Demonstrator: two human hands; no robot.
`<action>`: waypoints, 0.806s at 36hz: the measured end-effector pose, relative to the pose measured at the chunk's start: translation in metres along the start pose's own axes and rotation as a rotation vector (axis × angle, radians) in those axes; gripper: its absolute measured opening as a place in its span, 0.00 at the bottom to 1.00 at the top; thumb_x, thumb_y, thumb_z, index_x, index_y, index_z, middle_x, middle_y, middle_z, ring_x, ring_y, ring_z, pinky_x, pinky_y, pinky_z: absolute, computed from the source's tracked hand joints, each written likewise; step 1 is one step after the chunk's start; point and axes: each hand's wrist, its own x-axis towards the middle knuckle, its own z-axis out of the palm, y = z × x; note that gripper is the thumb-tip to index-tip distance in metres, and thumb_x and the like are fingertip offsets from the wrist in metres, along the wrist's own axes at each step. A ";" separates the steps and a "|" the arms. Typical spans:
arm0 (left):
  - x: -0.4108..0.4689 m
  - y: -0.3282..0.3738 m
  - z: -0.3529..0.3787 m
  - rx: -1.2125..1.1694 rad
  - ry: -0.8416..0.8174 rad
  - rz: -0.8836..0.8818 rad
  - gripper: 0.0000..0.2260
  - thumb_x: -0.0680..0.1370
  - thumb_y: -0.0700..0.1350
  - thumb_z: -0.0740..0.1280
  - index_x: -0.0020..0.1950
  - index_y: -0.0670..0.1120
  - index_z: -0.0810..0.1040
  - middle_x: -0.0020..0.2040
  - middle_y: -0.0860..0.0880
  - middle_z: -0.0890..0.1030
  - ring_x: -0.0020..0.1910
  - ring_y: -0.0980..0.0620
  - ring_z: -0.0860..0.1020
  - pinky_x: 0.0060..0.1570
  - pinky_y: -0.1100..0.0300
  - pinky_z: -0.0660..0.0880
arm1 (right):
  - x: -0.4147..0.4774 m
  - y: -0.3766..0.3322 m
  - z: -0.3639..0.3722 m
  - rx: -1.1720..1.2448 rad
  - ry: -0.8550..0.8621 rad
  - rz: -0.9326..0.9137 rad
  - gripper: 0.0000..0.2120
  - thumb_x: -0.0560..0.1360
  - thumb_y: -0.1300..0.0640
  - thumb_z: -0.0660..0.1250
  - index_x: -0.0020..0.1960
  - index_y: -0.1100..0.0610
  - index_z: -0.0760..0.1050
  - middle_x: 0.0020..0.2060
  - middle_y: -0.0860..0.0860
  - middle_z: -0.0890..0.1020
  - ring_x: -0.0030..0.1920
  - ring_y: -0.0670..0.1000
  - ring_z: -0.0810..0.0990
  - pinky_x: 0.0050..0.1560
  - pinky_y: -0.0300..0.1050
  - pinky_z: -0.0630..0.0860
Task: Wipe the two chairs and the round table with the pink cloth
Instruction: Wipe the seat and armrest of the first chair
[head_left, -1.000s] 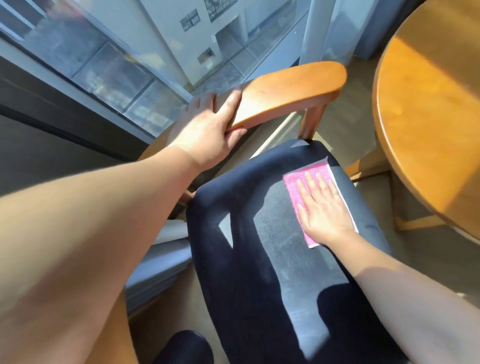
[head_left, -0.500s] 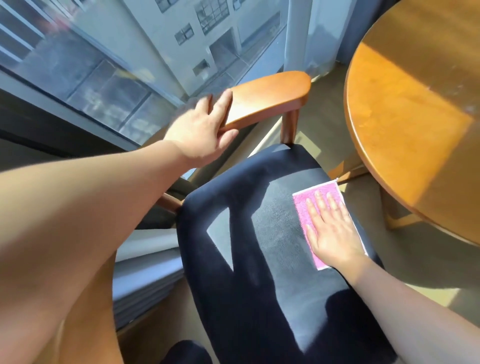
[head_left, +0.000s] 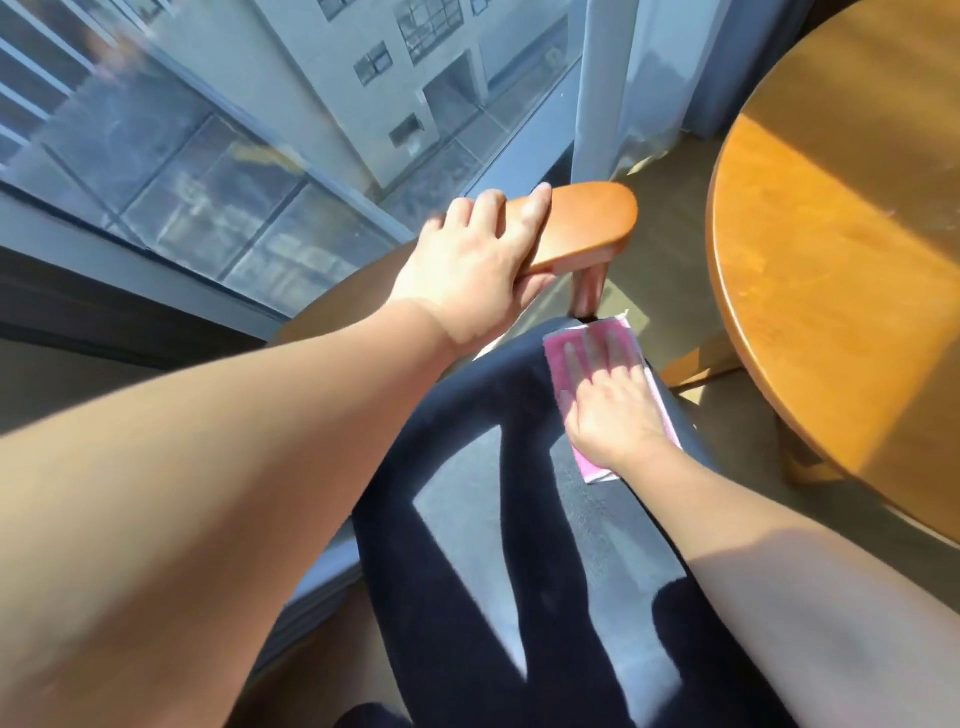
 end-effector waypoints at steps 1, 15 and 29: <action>0.000 0.000 0.000 -0.001 0.003 -0.001 0.32 0.77 0.62 0.54 0.77 0.49 0.54 0.64 0.39 0.69 0.59 0.38 0.69 0.56 0.44 0.68 | 0.004 -0.002 -0.001 0.017 0.006 0.003 0.30 0.80 0.48 0.48 0.78 0.60 0.56 0.68 0.60 0.74 0.72 0.67 0.63 0.76 0.63 0.48; -0.001 0.004 0.000 -0.001 0.015 -0.009 0.32 0.77 0.62 0.53 0.77 0.50 0.52 0.67 0.39 0.67 0.62 0.38 0.67 0.60 0.44 0.65 | 0.019 0.005 0.004 0.068 0.060 0.116 0.30 0.79 0.45 0.48 0.78 0.57 0.55 0.76 0.61 0.61 0.76 0.63 0.55 0.77 0.58 0.48; -0.005 0.003 0.002 0.003 0.070 0.015 0.31 0.78 0.61 0.55 0.76 0.45 0.55 0.67 0.38 0.66 0.63 0.36 0.66 0.64 0.44 0.61 | -0.076 0.041 0.033 0.291 0.023 0.424 0.30 0.80 0.46 0.51 0.77 0.62 0.55 0.65 0.62 0.71 0.61 0.63 0.74 0.60 0.57 0.70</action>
